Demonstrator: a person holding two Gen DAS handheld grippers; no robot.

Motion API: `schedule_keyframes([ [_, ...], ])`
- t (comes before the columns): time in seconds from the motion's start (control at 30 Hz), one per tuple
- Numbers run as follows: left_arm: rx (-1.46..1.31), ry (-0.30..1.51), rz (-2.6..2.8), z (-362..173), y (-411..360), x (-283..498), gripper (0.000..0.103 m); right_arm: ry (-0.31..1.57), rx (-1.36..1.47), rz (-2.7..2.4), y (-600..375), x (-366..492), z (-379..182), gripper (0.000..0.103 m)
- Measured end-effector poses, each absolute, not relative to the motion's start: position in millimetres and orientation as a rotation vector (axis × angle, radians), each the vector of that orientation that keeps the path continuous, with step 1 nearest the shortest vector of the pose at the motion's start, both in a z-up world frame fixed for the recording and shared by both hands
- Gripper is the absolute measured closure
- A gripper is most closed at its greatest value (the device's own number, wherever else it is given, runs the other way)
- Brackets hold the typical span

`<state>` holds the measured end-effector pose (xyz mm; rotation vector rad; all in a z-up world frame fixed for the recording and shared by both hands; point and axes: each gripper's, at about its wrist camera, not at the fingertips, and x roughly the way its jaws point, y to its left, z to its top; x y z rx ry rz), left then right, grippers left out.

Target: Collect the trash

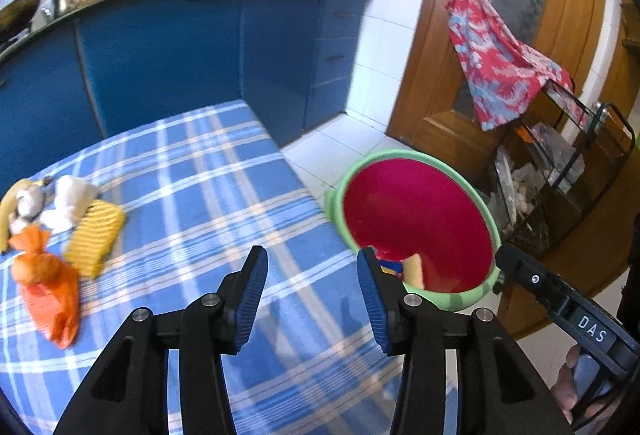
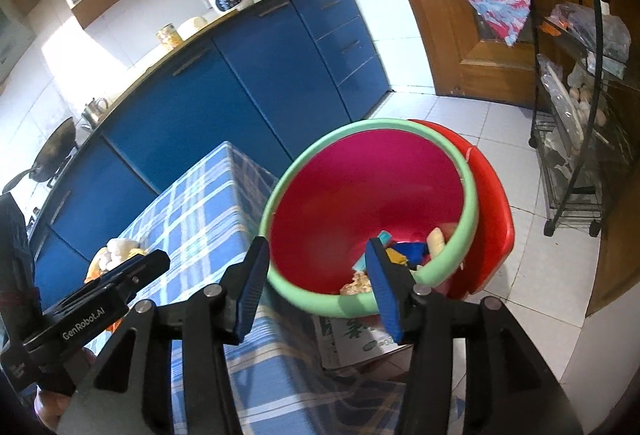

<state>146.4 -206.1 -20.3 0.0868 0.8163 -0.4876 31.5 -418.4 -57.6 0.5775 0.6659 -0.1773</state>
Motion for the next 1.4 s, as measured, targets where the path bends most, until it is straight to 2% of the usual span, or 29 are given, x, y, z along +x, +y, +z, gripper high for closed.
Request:
schedule_keyframes([
  [0.57,-0.008,0.780,-0.286,-5.7,-98.0,159.9,0.053,0.685,0.518,-0.042,-345.8,54.6,-31.2,0.043],
  [0.8,-0.003,0.760,-0.154,-7.0,-57.5,176.4,0.044,0.695,0.496,0.005,-324.1,71.9,-25.8,0.042],
  [0.97,-0.026,0.786,-0.077,-19.0,-30.4,195.2,0.040,0.710,0.479,0.039,-307.5,88.7,-25.4,0.042],
  [1.4,-0.063,0.867,0.011,-55.8,-0.4,220.8,0.040,0.758,0.438,0.091,-279.9,119.4,-32.3,0.042],
])
